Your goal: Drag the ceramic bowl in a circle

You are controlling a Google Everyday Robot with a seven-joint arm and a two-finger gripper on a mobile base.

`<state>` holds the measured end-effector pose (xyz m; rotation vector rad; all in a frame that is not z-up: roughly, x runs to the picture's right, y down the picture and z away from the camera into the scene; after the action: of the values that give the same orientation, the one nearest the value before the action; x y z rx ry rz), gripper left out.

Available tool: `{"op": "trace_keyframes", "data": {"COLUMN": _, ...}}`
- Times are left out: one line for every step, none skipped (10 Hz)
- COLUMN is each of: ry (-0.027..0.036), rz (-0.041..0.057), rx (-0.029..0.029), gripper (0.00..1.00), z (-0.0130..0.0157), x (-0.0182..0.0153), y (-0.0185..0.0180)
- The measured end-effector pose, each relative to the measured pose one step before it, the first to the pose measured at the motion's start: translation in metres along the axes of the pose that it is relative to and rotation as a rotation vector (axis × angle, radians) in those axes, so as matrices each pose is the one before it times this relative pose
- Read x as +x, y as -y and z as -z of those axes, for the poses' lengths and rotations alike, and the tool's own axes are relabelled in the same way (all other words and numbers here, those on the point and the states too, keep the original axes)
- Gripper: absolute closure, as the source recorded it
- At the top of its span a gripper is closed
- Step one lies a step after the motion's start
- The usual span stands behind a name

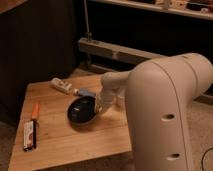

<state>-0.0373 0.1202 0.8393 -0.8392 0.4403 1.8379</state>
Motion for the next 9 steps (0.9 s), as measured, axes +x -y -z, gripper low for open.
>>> {"op": "trace_keyframes", "data": {"ry": 0.01078, "rz": -0.01925, "rx": -0.00014, "gripper": 1.00, "z": 0.00406, "x": -0.00888, "y": 0.00633}}
{"op": "trace_keyframes", "data": {"ry": 0.00524, "rz": -0.01985, "rx": 0.00132, "gripper": 1.00, "z": 0.00281, "x": -0.00339, "y": 0.00682}}
{"op": "trace_keyframes", "data": {"ry": 0.00613, "rz": -0.03344, "rx": 0.00322, "gripper": 1.00, "z": 0.00485, "x": -0.00080, "y": 0.01516}}
{"op": "trace_keyframes", "data": {"ry": 0.00750, "rz": -0.02939, "rx": 0.00075, "gripper": 1.00, "z": 0.00354, "x": -0.00027, "y": 0.01480}}
{"op": "trace_keyframes", "data": {"ry": 0.00500, "rz": -0.02725, "rx": 0.00202, "gripper": 1.00, "z": 0.00295, "x": 0.00081, "y": 0.01429}}
{"op": "trace_keyframes", "data": {"ry": 0.00430, "rz": -0.02996, "rx": 0.00292, "gripper": 1.00, "z": 0.00212, "x": 0.00141, "y": 0.01655}}
{"op": "trace_keyframes", "data": {"ry": 0.00490, "rz": -0.02621, "rx": 0.00092, "gripper": 1.00, "z": 0.00176, "x": 0.00179, "y": 0.01529}}
{"op": "trace_keyframes", "data": {"ry": 0.00582, "rz": -0.02651, "rx": 0.00196, "gripper": 1.00, "z": 0.00343, "x": 0.00374, "y": 0.01719}}
{"op": "trace_keyframes", "data": {"ry": 0.00216, "rz": -0.01531, "rx": 0.00557, "gripper": 1.00, "z": 0.00204, "x": 0.00525, "y": 0.01203}}
